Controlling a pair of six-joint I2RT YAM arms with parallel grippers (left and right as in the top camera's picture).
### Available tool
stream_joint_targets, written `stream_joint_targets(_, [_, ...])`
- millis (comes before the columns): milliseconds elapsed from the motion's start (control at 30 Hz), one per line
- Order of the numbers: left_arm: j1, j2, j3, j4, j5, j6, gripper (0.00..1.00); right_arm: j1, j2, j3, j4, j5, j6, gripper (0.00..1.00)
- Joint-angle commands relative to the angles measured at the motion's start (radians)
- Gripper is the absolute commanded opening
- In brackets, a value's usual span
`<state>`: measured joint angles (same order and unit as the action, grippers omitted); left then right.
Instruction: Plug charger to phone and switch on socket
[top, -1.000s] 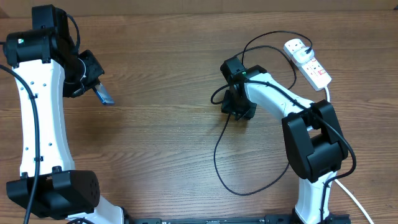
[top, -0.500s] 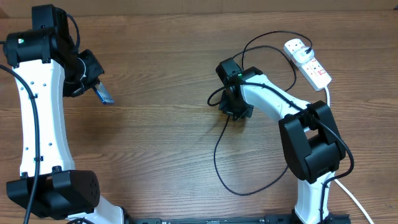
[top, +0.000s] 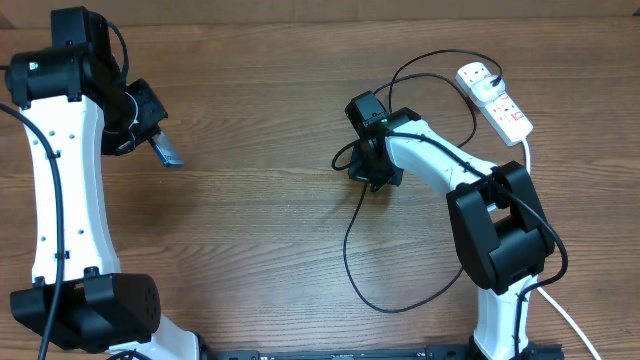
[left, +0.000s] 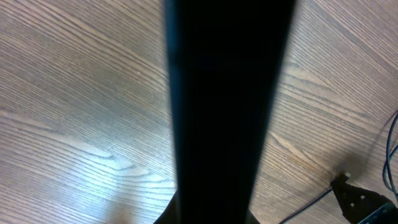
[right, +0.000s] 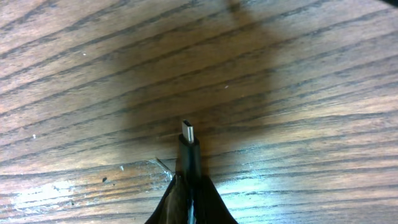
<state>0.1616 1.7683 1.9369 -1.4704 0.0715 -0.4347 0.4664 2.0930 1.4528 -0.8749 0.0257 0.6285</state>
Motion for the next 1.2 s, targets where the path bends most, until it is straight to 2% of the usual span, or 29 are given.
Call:
stream_joint_targets(0, [0.002, -0.003, 0.013, 0.014, 0.013, 0.030, 0.04, 0.006, 0.057, 0.012, -0.003, -0.019, -0.044, 0.04])
stream_joint_targets(100, [0.002, -0.003, 0.013, 0.048, 0.111, 0.115, 0.04, 0.006, 0.034, 0.043, -0.002, -0.111, -0.105, 0.04])
stream_joint_targets(300, [0.002, -0.003, 0.013, 0.161, 0.506, 0.336, 0.04, 0.023, -0.104, 0.066, 0.021, -0.438, -0.268, 0.04])
stream_joint_targets(500, [0.002, -0.003, 0.013, 0.244, 0.764, 0.362, 0.04, 0.063, -0.278, 0.066, 0.021, -0.578, -0.347, 0.04])
stream_joint_targets(700, [0.002, -0.003, 0.013, 0.268, 1.012, 0.425, 0.04, 0.103, -0.406, 0.066, 0.014, -0.648, -0.363, 0.04])
stream_joint_targets(867, [0.002, -0.003, 0.013, 0.271, 1.087, 0.426, 0.04, 0.152, -0.472, 0.066, 0.022, -0.665, -0.372, 0.04])
stream_joint_targets(1033, [0.002, -0.003, 0.013, 0.270, 1.226, 0.465, 0.04, 0.187, -0.500, 0.066, 0.068, -0.693, -0.362, 0.04])
stream_joint_targets(1167, [0.002, -0.003, 0.013, 0.270, 1.231, 0.465, 0.04, 0.187, -0.502, 0.067, 0.123, -0.736, -0.315, 0.04])
